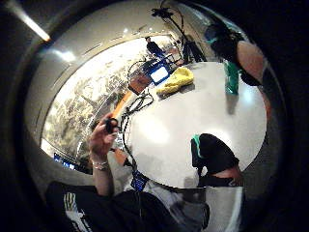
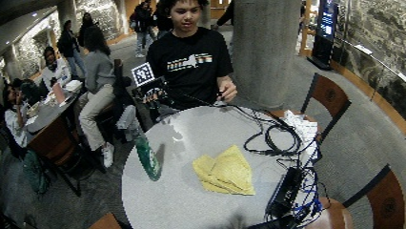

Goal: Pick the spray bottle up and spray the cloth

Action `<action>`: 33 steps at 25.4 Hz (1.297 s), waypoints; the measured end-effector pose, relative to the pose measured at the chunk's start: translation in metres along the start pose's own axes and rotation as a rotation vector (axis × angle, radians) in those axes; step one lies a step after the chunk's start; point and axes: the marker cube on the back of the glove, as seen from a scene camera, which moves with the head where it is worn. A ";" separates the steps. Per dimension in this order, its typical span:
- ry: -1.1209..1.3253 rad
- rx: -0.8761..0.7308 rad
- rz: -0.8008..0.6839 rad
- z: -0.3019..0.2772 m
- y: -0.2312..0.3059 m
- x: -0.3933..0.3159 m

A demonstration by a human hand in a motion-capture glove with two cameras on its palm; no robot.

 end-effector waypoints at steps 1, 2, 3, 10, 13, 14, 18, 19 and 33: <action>0.001 0.000 -0.002 0.000 0.000 0.000; 0.004 0.001 -0.004 -0.001 -0.001 0.000; 0.005 0.007 -0.002 -0.001 -0.002 0.000; 0.008 -0.008 0.024 -0.002 -0.004 0.001; -0.001 -0.008 -0.011 0.000 -0.008 0.003; 0.000 -0.028 -0.023 -0.002 -0.007 0.003; 0.007 0.006 -0.055 -0.004 -0.013 0.005; 0.007 0.028 -0.042 -0.005 -0.016 0.005; -0.044 0.014 0.103 -0.006 -0.020 0.021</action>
